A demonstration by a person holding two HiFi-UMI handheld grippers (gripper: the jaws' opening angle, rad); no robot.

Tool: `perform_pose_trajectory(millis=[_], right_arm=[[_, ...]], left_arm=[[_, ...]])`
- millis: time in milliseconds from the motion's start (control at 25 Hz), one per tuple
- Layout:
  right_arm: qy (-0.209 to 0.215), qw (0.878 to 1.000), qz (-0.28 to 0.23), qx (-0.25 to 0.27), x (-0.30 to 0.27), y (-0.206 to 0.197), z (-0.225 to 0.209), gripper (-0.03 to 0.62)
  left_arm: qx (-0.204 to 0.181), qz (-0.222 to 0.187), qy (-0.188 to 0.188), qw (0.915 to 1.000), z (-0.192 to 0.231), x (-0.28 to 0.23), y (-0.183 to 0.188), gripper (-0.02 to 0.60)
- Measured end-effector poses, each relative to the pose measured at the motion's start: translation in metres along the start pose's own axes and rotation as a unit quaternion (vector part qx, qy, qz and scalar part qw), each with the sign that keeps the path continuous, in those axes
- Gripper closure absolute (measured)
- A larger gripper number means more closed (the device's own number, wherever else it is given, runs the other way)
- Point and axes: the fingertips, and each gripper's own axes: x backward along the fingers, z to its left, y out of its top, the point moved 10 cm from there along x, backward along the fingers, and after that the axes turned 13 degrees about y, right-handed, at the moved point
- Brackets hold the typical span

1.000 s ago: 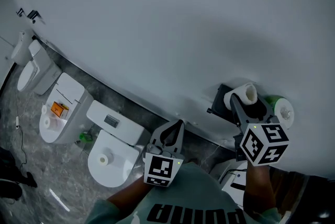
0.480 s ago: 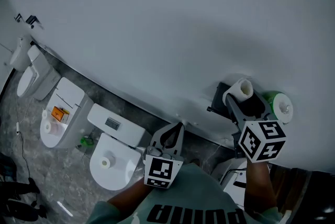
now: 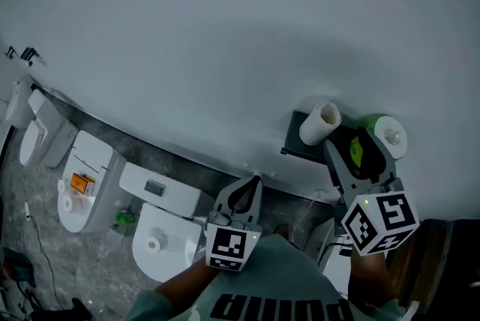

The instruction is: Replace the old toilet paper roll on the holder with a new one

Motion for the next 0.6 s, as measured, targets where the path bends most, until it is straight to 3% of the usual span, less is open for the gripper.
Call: perform_pose_trajectory(millis=[600], right_arm=[[-0.086,0.994,-0.062,0.002,0.085,-0.011,-0.005,0.319]], left_arm=[[-0.032,-0.009,-0.093,0.9951,-0.051,-0.015,0.013,0.577]])
